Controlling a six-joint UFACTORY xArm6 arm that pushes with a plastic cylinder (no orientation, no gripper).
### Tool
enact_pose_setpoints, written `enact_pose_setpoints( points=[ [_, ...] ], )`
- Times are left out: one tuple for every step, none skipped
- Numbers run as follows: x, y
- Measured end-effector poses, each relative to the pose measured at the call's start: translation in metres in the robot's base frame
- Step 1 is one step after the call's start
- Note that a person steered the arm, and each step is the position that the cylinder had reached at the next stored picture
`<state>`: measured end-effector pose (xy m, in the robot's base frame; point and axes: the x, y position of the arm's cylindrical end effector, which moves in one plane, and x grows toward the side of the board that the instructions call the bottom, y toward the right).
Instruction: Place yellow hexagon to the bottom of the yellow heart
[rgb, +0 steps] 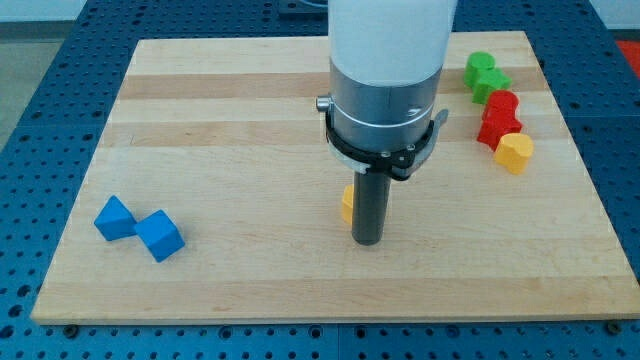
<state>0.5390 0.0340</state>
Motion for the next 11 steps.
enact_pose_setpoints(
  points=[
    [0.000,0.000],
    [-0.001,0.002],
    [0.000,-0.018],
    [0.000,-0.061],
    [-0.017,-0.055],
    [-0.032,-0.025],
    [-0.033,0.014],
    [-0.032,0.028],
    [-0.031,0.000],
    [-0.040,-0.013],
    [-0.057,-0.009]
  ],
)
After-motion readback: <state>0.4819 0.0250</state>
